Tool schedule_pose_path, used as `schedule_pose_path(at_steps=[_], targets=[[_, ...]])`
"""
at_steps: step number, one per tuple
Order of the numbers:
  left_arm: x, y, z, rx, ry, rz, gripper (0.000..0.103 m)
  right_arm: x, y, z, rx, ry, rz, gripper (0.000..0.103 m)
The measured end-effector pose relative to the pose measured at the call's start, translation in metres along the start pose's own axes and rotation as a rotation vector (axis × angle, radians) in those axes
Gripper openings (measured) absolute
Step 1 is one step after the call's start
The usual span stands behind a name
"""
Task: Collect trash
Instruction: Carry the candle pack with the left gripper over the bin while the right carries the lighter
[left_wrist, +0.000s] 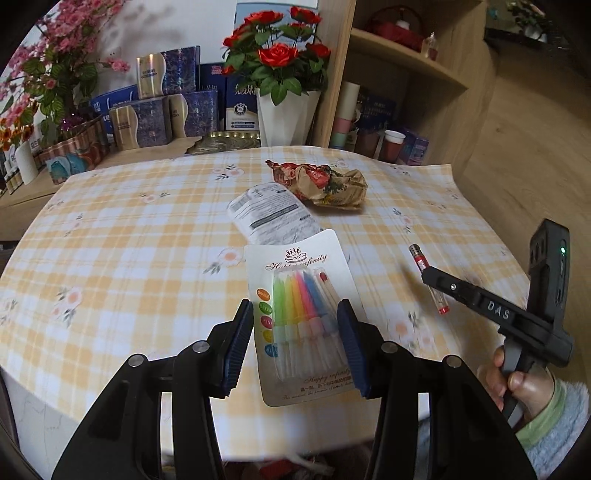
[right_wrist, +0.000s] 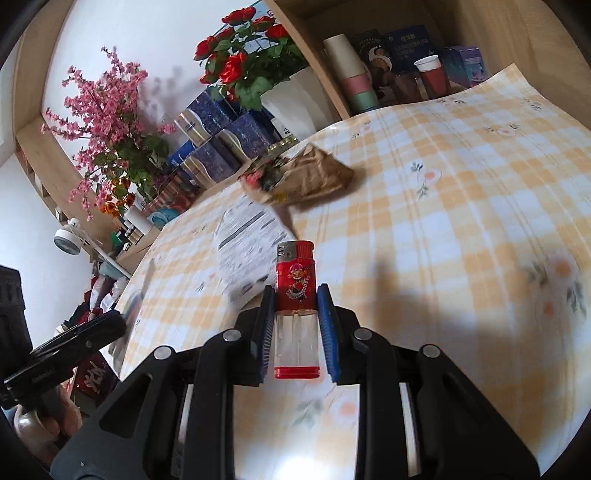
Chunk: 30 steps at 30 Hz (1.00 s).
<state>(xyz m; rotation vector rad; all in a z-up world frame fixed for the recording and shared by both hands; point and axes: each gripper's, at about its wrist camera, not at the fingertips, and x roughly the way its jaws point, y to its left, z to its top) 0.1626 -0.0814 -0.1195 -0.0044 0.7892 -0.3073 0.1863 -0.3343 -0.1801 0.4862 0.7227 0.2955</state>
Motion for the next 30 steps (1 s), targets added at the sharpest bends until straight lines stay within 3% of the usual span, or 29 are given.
schedule_pose_path(at_steps=[7, 14, 16, 21, 25, 30], targets=[[-0.053, 0.006, -0.063, 0.113, 0.013, -0.046, 0.046, -0.051, 0.052, -0.055, -0.083, 0.003, -0.021, 0.026], [-0.069, 0.006, -0.133, 0.208, 0.073, -0.113, 0.046, -0.083, 0.083, -0.096, -0.147, 0.022, -0.062, 0.026], [-0.065, 0.005, -0.148, 0.222, 0.101, -0.125, 0.035, -0.087, 0.089, -0.104, -0.169, 0.035, -0.076, 0.026], [-0.045, 0.013, -0.177, 0.162, 0.176, -0.151, 0.035, -0.092, 0.09, -0.115, -0.179, 0.065, -0.102, 0.026], [-0.031, 0.019, -0.175, 0.107, 0.186, -0.186, 0.035, -0.093, 0.091, -0.123, -0.194, 0.083, -0.125, 0.026], [-0.007, 0.026, -0.179, 0.029, 0.254, -0.232, 0.039, -0.085, 0.09, -0.133, -0.197, 0.123, -0.137, 0.026]])
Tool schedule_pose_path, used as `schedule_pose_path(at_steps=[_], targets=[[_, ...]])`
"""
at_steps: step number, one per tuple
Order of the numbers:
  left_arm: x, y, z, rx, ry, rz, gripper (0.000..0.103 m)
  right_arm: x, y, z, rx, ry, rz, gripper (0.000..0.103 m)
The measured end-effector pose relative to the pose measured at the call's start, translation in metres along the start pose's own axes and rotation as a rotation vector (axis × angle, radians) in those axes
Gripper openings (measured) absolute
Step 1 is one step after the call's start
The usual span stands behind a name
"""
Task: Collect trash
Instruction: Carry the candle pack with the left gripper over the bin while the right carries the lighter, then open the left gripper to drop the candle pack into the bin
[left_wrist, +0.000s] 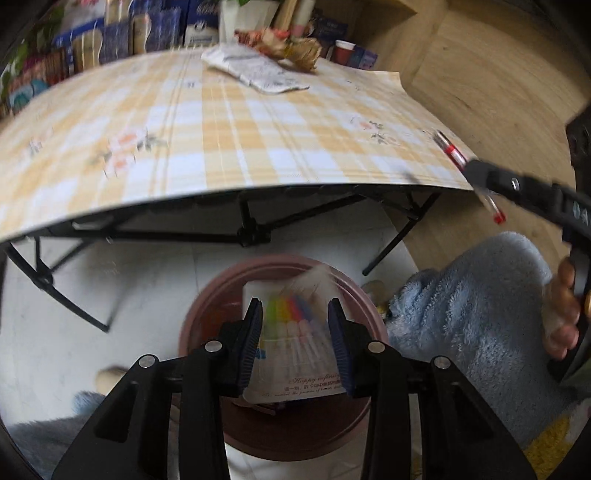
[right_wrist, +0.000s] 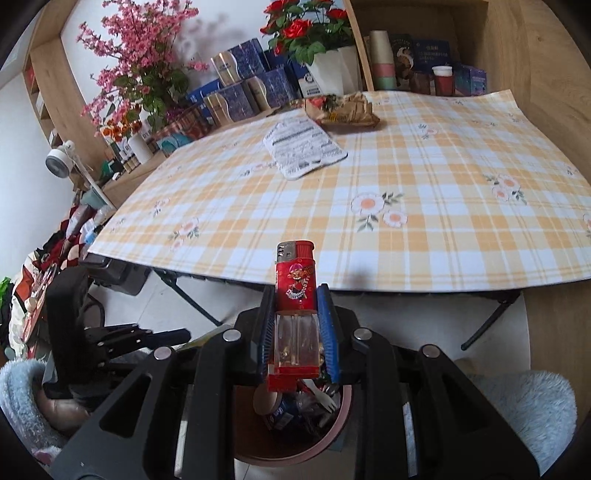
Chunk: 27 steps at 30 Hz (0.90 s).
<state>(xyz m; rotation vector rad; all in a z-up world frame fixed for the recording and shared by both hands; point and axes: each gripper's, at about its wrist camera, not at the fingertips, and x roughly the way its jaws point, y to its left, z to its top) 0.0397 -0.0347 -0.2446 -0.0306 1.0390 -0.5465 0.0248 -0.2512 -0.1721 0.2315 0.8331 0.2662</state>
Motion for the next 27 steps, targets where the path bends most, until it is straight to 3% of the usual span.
schedule_pose_path(at_steps=[2, 5, 8, 15, 19, 24, 27], targets=[[0.001, 0.006, 0.001, -0.036, -0.007, -0.011, 0.061, 0.005, 0.002, -0.005, -0.003, 0.019, -0.002, 0.026], [-0.004, 0.012, 0.002, -0.07, -0.041, 0.008, 0.08, 0.014, 0.008, -0.013, -0.023, 0.05, -0.006, 0.026], [-0.014, 0.021, 0.003, -0.119, -0.081, 0.027, 0.09, 0.019, 0.014, -0.016, -0.052, 0.064, -0.005, 0.026], [-0.068, 0.053, 0.015, -0.236, -0.274, 0.131, 0.097, 0.035, 0.029, -0.024, -0.103, 0.109, 0.021, 0.026], [-0.099, 0.06, 0.025, -0.192, -0.346, 0.187, 0.097, 0.049, 0.038, -0.03, -0.123, 0.149, 0.038, 0.026], [-0.119, 0.057, 0.029, -0.066, -0.403, 0.297, 0.097, 0.07, 0.051, -0.039, -0.162, 0.212, 0.044, 0.026], [-0.115, 0.063, 0.02, -0.094, -0.393, 0.279, 0.097, 0.082, 0.061, -0.044, -0.194, 0.239, 0.041, 0.026]])
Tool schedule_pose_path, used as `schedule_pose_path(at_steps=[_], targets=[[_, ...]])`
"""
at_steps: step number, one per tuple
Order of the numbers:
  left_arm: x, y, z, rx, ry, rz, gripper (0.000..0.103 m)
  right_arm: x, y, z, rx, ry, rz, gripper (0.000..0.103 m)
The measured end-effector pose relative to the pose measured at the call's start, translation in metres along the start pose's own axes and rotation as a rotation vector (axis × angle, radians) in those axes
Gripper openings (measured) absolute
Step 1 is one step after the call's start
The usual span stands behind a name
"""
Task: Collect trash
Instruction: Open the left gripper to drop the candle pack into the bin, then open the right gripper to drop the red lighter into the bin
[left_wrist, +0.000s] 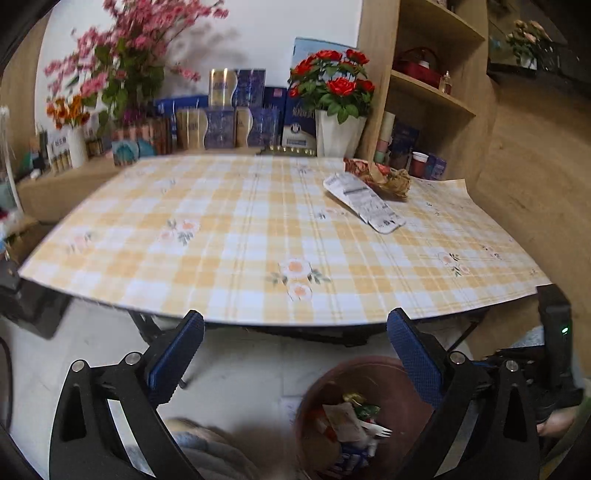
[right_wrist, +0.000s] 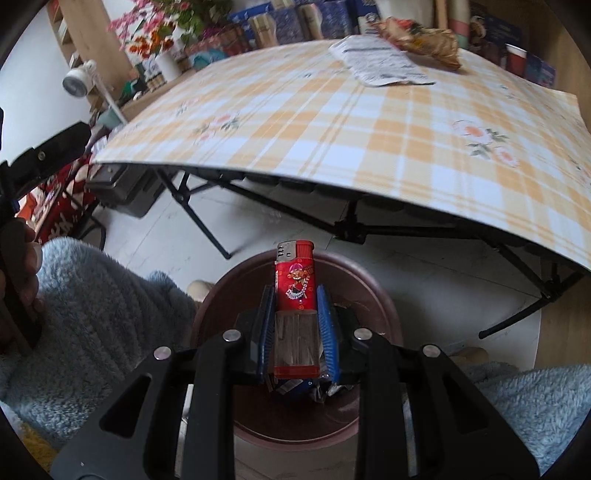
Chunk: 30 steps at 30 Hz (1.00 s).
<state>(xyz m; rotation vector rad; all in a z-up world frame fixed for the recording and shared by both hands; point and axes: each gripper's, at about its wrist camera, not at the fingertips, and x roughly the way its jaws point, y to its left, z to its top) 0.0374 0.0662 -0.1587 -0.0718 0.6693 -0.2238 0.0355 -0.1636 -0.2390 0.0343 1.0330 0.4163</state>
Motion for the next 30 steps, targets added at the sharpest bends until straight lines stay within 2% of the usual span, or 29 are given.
schedule_pose_path(at_steps=[4, 14, 19, 22, 25, 27, 29, 30], targets=[[0.012, -0.006, -0.006, 0.026, 0.032, 0.045, 0.097, 0.014, 0.01, -0.005, -0.038, 0.039, -0.015, 0.026], [0.031, -0.038, -0.015, 0.161, 0.094, 0.03, 0.097, 0.034, 0.015, -0.01, -0.056, 0.106, -0.034, 0.026], [0.035, -0.037, -0.016, 0.158, 0.107, 0.029, 0.097, 0.032, 0.01, -0.011, -0.033, 0.111, -0.044, 0.027], [0.035, -0.033, -0.015, 0.135, 0.111, 0.033, 0.097, 0.03, 0.007, -0.011, -0.015, 0.107, -0.044, 0.031], [0.035, -0.028, -0.014, 0.107, 0.114, 0.035, 0.097, 0.026, 0.007, -0.011, -0.008, 0.097, -0.046, 0.056], [0.035, -0.024, -0.014, 0.082, 0.113, 0.033, 0.097, 0.025, 0.007, -0.01, -0.007, 0.086, -0.056, 0.083], [0.034, -0.018, -0.013, 0.051, 0.11, 0.03, 0.097, 0.02, 0.008, -0.008, -0.011, 0.06, -0.078, 0.094], [0.034, -0.017, -0.012, 0.04, 0.108, 0.029, 0.097, 0.019, 0.009, -0.008, -0.012, 0.052, -0.084, 0.095]])
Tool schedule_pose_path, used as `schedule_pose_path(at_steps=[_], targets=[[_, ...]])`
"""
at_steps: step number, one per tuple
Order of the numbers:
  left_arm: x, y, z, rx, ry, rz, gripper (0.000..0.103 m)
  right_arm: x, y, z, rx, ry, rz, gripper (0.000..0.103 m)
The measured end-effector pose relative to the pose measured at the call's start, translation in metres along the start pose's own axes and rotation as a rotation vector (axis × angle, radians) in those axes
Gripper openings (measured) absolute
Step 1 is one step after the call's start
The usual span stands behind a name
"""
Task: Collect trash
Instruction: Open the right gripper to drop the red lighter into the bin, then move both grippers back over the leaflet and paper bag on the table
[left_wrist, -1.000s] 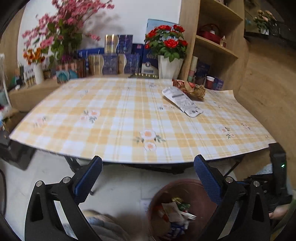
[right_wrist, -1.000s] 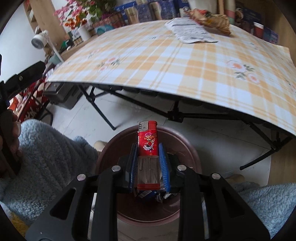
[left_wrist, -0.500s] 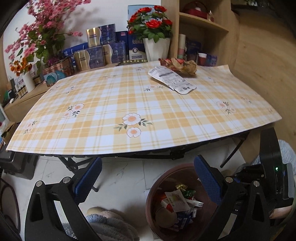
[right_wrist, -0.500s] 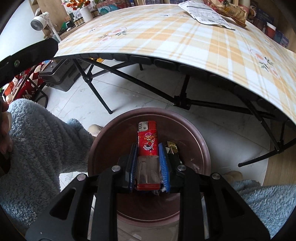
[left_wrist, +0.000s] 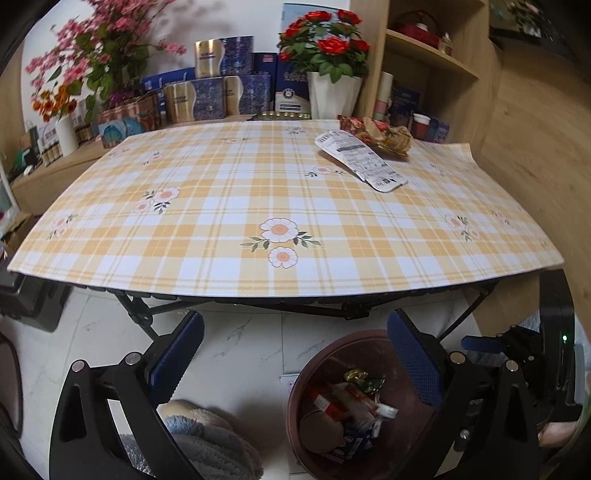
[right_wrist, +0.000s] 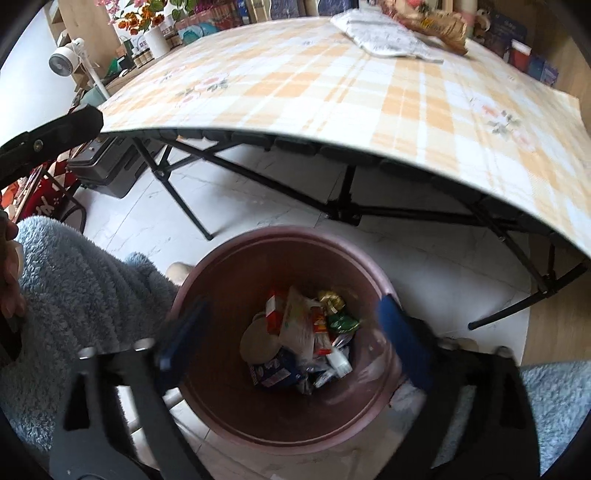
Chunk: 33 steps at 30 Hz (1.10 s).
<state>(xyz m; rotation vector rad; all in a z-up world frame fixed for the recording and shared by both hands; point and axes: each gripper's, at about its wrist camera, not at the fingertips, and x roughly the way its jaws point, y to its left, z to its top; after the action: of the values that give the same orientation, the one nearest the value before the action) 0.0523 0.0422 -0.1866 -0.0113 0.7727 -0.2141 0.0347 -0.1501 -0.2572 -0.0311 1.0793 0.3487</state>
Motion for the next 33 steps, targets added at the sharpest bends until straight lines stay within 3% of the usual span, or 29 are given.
schedule_pose_path(at_steps=[5, 12, 18, 23, 33], targets=[[-0.008, 0.015, 0.001, -0.082, -0.032, -0.01, 0.097, -0.005, -0.003, 0.005, 0.003, -0.023, -0.028, 0.097], [-0.02, 0.028, 0.008, -0.175, -0.116, -0.035, 0.097, -0.041, -0.024, 0.016, 0.076, -0.129, -0.027, 0.097], [-0.017, 0.02, 0.016, -0.132, -0.111, -0.053, 0.097, -0.074, -0.059, 0.03, 0.201, -0.218, -0.071, 0.097], [-0.013, 0.011, 0.03, -0.1, -0.11, -0.07, 0.097, -0.097, -0.084, 0.046, 0.259, -0.306, -0.16, 0.097], [0.013, -0.005, 0.086, -0.112, -0.103, -0.147, 0.097, -0.109, -0.136, 0.078, 0.291, -0.354, -0.177, 0.097]])
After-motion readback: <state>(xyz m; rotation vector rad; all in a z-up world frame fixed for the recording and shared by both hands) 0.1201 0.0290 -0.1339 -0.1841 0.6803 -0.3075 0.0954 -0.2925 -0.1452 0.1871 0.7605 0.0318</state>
